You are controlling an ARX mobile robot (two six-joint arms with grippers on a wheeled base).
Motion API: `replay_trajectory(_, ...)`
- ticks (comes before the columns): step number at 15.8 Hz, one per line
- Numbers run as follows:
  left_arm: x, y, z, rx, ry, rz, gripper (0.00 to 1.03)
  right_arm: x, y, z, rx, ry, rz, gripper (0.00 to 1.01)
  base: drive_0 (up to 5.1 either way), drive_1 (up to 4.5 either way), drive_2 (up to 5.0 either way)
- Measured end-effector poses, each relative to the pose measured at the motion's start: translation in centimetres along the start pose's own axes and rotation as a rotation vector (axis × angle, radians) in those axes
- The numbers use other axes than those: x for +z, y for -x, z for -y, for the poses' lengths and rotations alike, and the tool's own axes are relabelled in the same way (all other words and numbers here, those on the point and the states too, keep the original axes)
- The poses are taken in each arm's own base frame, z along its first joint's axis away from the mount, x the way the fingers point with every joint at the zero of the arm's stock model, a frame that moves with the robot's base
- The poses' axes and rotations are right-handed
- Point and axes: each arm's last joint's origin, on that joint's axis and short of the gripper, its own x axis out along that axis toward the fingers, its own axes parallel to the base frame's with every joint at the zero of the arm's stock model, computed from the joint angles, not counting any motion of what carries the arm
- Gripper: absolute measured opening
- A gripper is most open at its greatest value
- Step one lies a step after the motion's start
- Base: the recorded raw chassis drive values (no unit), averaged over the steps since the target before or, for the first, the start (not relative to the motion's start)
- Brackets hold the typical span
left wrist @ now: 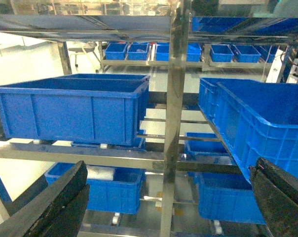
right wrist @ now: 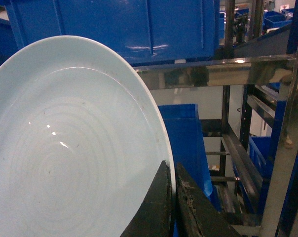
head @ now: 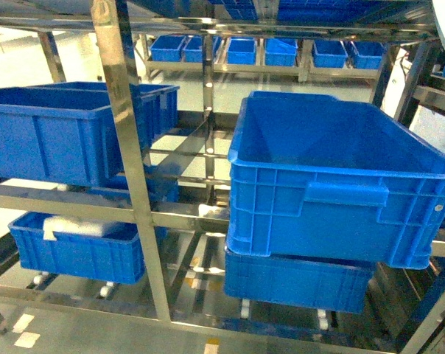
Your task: Place blue tray on left shelf second layer neatly
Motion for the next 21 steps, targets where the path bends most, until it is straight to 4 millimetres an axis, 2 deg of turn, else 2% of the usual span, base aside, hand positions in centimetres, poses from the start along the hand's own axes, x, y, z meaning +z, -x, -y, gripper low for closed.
replay_trajectory(4, 0.01, 0.00, 0.00, 0.000, 0.000, 0.001, 0.98, 0.03, 0.02, -0.01, 0.000, 0.000, 0.002, 0.02, 1.2, 1.17, 1.2)
replay_trajectory(12, -0.01, 0.00, 0.00, 0.000, 0.000, -0.001, 0.98, -0.05, -0.06, 0.01, -0.001, 0.000, -0.003, 0.02, 0.2, 1.88, -1.6)
replay_trajectory(19, -0.01, 0.00, 0.00, 0.000, 0.000, -0.001, 0.98, -0.06, -0.07, 0.02, -0.001, -0.001, -0.004, 0.02, 0.0, 0.00, 0.0)
replay_trajectory(21, -0.01, 0.00, 0.00, 0.000, 0.000, -0.001, 0.98, -0.38, -0.07, 0.42, 0.037, -0.039, -0.066, 0.02, 0.0, 0.00, 0.0)
